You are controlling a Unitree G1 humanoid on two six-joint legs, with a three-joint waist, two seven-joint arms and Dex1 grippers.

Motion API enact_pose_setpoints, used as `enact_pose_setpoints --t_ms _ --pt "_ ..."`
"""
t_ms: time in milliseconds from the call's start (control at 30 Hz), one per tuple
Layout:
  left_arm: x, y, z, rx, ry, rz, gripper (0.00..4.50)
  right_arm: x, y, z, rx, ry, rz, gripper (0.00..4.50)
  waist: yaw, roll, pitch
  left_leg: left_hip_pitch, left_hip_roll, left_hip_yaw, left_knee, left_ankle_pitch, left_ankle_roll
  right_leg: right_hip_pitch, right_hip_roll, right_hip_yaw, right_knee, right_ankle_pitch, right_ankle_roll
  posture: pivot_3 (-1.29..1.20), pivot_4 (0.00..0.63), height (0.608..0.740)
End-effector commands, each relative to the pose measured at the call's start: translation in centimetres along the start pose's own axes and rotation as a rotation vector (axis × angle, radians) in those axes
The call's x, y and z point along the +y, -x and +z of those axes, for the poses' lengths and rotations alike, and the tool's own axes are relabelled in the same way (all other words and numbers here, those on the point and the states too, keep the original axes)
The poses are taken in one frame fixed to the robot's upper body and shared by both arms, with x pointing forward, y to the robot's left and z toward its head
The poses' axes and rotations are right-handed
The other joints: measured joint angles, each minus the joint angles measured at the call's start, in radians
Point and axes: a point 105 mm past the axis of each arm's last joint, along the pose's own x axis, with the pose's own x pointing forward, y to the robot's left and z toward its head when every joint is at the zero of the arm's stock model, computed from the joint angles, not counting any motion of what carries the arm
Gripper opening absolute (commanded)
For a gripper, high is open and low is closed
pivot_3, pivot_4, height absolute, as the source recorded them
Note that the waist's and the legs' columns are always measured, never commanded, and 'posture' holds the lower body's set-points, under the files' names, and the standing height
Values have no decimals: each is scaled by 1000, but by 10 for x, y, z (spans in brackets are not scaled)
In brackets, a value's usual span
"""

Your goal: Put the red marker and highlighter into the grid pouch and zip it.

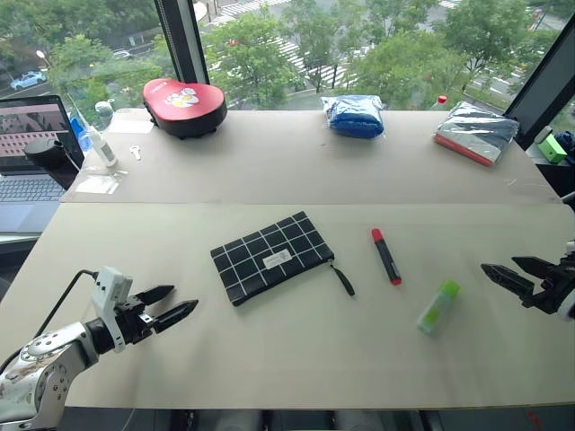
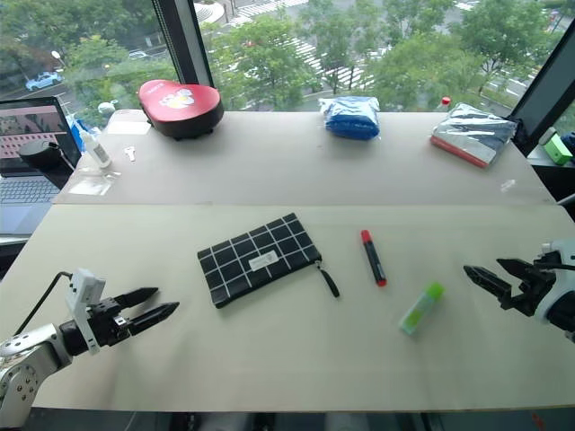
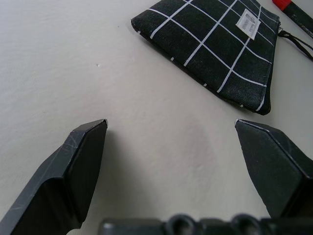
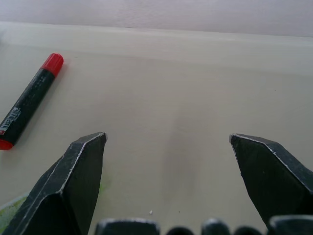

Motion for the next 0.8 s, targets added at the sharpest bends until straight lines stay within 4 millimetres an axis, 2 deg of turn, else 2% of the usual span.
enact_pose_setpoints --t_ms 33,267,367,433,533,700,733,800 --pt "1 1 11 -19 -30 -8 4500 1 4 13 -48 20 -3 4451 0 0 0 0 0 0 0 0 0 0 0 0 0 0 0 0 150 740" --pt "0 -3 18 -34 -38 -99 4500 5 1 14 -58 9 2 4451 0 0 0 0 0 0 0 0 0 0 0 0 0 0 0 0 150 740" --pt "4 -9 24 -39 -192 -110 4500 9 -3 22 -109 -30 18 3759 1 0 0 0 0 0 0 0 0 0 0 0 0 0 0 0 150 740" --pt "3 -12 25 -14 -337 -136 4500 17 -6 27 -126 -28 56 3018 1 0 0 0 0 0 0 0 0 0 0 0 0 0 0 0 150 740" --pt "1 -15 26 46 -594 -181 4500 41 -17 41 -152 -15 163 2032 1 0 0 0 0 0 0 0 0 -1 0 0 0 0 0 0 150 740" --pt "-1 -20 28 97 -849 -245 4500 86 -40 62 -170 56 341 261 -1 0 0 0 1 0 0 0 0 -1 0 0 0 1 -1 0 150 740" --pt "-2 -22 28 105 -893 -258 4500 99 -48 65 -169 81 387 44 -1 0 0 0 1 0 0 0 0 -1 0 0 0 1 -1 0 150 740" --pt "-6 -27 27 109 -977 -283 4500 123 -65 70 -163 132 453 44 -1 0 0 -1 1 0 0 0 0 -2 0 0 0 1 -1 0 150 740"
